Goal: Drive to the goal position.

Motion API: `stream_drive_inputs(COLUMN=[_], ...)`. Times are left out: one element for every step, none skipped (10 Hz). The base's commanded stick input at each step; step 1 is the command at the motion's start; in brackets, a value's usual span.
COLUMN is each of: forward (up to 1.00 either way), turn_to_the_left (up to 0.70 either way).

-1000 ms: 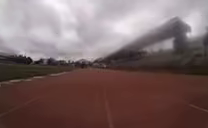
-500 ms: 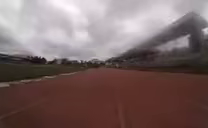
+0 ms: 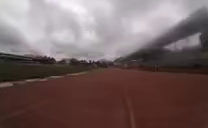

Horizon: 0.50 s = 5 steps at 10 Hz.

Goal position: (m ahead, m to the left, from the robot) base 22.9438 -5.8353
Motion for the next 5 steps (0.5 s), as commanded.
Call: stream_drive_inputs(forward=[0.7, 0.7, 0.7, 0.7, 0.7], turn_to_the_left=[0.0, 0.0, 0.0, 0.0, 0.0])
